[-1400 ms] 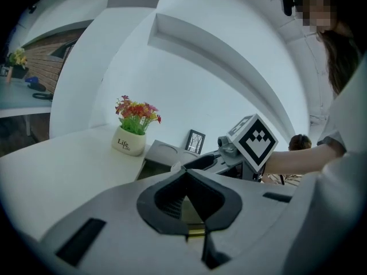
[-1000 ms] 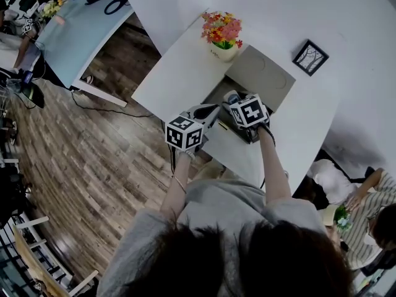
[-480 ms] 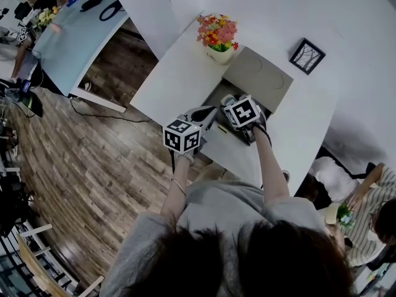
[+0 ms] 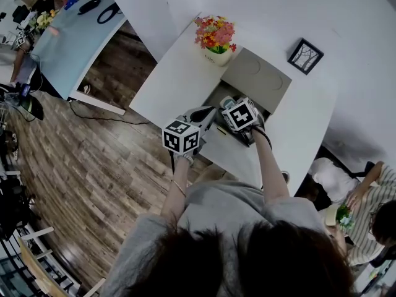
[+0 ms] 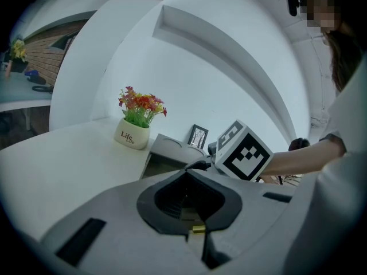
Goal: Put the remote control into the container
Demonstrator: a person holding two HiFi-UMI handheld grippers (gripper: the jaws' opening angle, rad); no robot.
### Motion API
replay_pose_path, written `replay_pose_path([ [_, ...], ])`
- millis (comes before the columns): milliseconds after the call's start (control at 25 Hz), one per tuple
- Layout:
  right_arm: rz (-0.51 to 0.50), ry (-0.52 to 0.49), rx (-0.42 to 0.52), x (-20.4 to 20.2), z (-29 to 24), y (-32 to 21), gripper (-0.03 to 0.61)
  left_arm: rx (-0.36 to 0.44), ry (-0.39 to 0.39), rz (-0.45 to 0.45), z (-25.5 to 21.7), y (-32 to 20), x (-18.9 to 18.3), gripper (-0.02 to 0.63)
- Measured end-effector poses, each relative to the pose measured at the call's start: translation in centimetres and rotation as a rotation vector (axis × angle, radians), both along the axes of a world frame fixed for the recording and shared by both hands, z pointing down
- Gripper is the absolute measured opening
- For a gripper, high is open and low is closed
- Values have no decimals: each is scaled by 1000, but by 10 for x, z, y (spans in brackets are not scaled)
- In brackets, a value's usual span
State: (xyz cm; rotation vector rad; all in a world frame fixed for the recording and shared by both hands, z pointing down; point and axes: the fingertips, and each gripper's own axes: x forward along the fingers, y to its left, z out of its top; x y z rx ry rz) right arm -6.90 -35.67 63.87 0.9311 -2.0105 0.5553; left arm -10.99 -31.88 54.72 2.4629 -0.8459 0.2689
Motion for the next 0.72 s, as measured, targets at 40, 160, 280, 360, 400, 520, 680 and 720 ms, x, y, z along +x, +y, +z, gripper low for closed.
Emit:
replay_pose_path([
  [40, 0, -1, 2, -1, 0, 0, 287, 1, 0, 0, 0, 0, 0, 3],
  [160, 8, -23, 5, -3, -1, 1, 290, 4, 0, 2, -3, 0, -1, 3],
  [280, 26, -36, 12, -3, -4, 2, 305, 2, 5, 6, -5, 1, 1, 3],
  [360, 41, -41, 22, -1, -6, 4, 307, 5, 7, 8, -6, 2, 3, 3],
  [400, 47, -45, 30, 1, -9, 4, 307, 7, 7, 9, -7, 3, 3, 3],
  [520, 66, -76, 61, 5, -20, 4, 307, 13, 6, 9, -9, 4, 3, 3],
  [680, 93, -114, 95, 12, -36, 7, 307, 24, 11, 3, -12, 4, 3, 3],
  [720, 103, -135, 104, 13, -41, 7, 307, 29, 13, 1, -13, 4, 4, 3],
])
